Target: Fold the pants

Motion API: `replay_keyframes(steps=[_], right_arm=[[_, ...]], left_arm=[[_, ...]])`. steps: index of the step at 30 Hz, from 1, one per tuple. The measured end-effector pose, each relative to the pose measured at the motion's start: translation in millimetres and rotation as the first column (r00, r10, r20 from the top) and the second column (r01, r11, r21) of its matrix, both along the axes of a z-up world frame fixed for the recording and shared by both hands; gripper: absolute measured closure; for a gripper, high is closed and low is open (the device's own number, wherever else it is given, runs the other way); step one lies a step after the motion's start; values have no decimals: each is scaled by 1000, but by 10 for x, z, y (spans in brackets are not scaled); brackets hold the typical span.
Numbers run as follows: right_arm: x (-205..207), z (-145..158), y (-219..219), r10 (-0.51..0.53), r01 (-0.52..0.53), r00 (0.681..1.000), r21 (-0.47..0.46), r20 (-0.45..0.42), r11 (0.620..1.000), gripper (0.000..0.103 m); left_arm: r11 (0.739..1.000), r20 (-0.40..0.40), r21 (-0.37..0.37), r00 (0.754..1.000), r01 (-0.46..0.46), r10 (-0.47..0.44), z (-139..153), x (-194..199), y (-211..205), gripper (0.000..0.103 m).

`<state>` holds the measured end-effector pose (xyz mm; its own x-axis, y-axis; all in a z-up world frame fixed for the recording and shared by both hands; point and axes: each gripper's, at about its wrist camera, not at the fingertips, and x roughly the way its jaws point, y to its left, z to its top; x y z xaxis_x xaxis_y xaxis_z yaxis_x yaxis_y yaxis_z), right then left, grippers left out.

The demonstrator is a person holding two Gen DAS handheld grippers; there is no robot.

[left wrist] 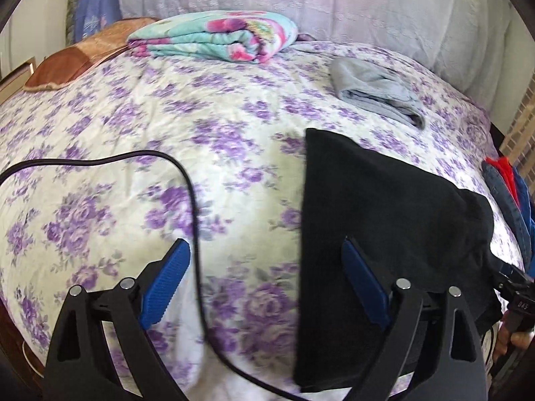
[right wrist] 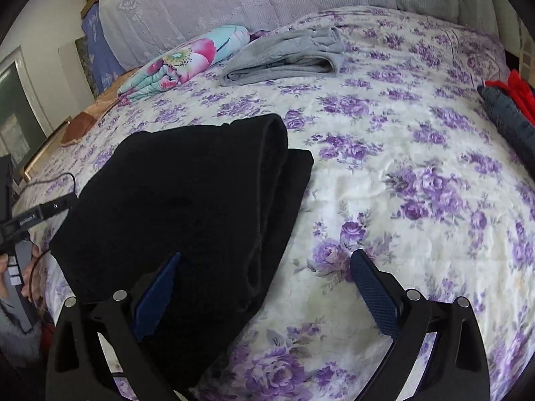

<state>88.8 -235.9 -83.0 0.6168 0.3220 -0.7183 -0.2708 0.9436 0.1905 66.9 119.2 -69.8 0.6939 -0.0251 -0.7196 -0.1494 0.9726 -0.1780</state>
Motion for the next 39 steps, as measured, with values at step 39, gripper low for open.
replay_keyframes(steps=[39], right_arm=[[341, 567, -80, 32, -55, 995, 257, 91, 965, 27]], left_arm=[[995, 34, -94, 999, 31, -28, 199, 305, 111, 7]])
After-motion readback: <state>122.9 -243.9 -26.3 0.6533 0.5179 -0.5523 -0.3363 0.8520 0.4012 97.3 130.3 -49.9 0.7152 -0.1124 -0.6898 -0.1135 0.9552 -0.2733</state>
